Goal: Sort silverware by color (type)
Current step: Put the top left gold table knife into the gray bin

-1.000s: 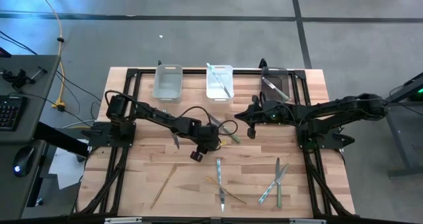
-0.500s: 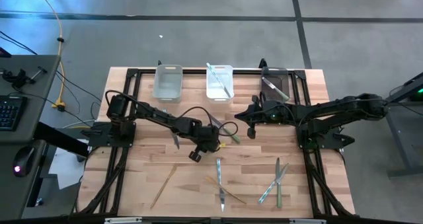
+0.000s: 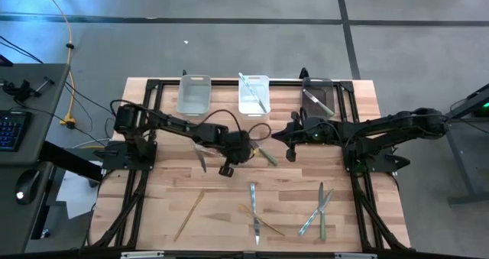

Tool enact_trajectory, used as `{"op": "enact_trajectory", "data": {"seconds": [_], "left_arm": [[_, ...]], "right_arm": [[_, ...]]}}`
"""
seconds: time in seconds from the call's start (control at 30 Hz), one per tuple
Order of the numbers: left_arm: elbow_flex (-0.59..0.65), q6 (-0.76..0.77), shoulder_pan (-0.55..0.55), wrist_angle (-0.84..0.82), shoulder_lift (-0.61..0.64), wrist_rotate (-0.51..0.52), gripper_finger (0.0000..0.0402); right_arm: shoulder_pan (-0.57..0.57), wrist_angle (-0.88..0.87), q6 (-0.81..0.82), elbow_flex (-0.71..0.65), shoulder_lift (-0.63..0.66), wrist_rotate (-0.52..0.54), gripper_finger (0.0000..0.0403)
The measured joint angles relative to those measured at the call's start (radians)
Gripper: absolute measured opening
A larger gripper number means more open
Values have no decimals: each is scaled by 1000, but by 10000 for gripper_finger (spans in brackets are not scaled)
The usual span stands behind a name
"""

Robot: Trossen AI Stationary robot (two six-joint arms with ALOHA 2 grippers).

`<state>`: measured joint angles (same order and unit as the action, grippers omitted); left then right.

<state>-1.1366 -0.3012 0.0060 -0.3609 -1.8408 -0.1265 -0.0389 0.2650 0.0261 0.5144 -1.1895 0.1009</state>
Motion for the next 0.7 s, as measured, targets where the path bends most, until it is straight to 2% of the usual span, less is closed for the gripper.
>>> {"op": "enact_trajectory", "data": {"seconds": [0.2, 0.47, 0.7], "left_arm": [[-2, 22, 36, 5, 86, -7, 3], [-2, 81, 103, -36, 266, -10, 3], [-3, 82, 157, -52, 428, 50, 1]], "right_arm": [[52, 1, 0, 0, 0, 52, 1], [75, 5, 0, 0, 0, 87, 1], [75, 9, -4, 0, 0, 87, 1]]}}
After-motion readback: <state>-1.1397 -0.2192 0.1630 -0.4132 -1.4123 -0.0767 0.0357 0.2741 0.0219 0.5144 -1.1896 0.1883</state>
